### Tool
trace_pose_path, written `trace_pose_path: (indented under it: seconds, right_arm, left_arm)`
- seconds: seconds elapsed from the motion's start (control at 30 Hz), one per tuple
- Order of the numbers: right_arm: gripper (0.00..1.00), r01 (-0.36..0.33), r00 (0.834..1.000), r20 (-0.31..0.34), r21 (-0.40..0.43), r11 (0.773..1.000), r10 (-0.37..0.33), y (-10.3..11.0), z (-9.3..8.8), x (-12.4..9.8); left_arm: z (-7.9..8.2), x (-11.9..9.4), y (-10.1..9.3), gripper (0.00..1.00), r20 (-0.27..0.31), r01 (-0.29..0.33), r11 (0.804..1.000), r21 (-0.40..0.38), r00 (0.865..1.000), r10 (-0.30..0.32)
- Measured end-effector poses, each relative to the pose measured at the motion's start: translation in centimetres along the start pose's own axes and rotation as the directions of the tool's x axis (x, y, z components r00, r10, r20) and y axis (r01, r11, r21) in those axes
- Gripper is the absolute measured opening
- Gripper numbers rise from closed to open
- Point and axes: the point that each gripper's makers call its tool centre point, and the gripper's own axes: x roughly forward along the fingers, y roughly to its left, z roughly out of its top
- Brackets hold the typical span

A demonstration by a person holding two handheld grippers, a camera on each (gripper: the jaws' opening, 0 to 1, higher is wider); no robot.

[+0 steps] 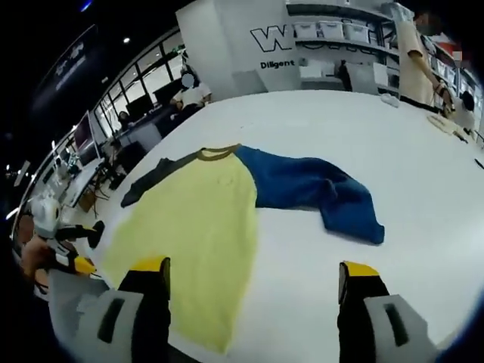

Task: Fold the garment on the visible template until the final outline fits inside the template.

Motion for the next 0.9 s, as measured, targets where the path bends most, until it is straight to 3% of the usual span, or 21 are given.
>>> trace_pose_path:
  seconds: [0.17,0.27,0.5,0.73,0.9]
  right_arm:
    - [0.84,0.027,1.000,-0.002,0.031,0.999,-0.027,-2.0,0.4,0.8]
    - [0.79,0.082,0.996,-0.022,-0.006,0.997,-0.082,-4.5,0.3,1.5]
    - [0.81,0.129,0.992,-0.002,-0.023,0.991,-0.129,-7.7,0.9,2.2]
    - [0.77,0.156,0.987,0.036,0.024,0.987,-0.157,-10.0,1.2,3.0]
    - [0.71,0.175,0.984,0.023,0.068,0.982,-0.176,-11.7,0.8,3.6]
  left_arm:
    - [0.5,-0.3,-0.3,0.99,0.007,0.016,1.000,-0.002,1.000,-0.016]
    - [0.7,-0.3,-0.6,0.99,0.013,0.024,1.000,0.017,1.000,-0.024]
    - [1.3,-0.3,-0.9,0.99,0.038,0.035,0.999,0.008,0.999,-0.035]
    - [1.5,-0.2,-0.8,0.99,0.047,0.030,1.000,0.002,0.998,-0.031]
    - [1.5,-0.3,-0.4,0.99,0.048,0.017,1.000,-0.002,0.999,-0.017]
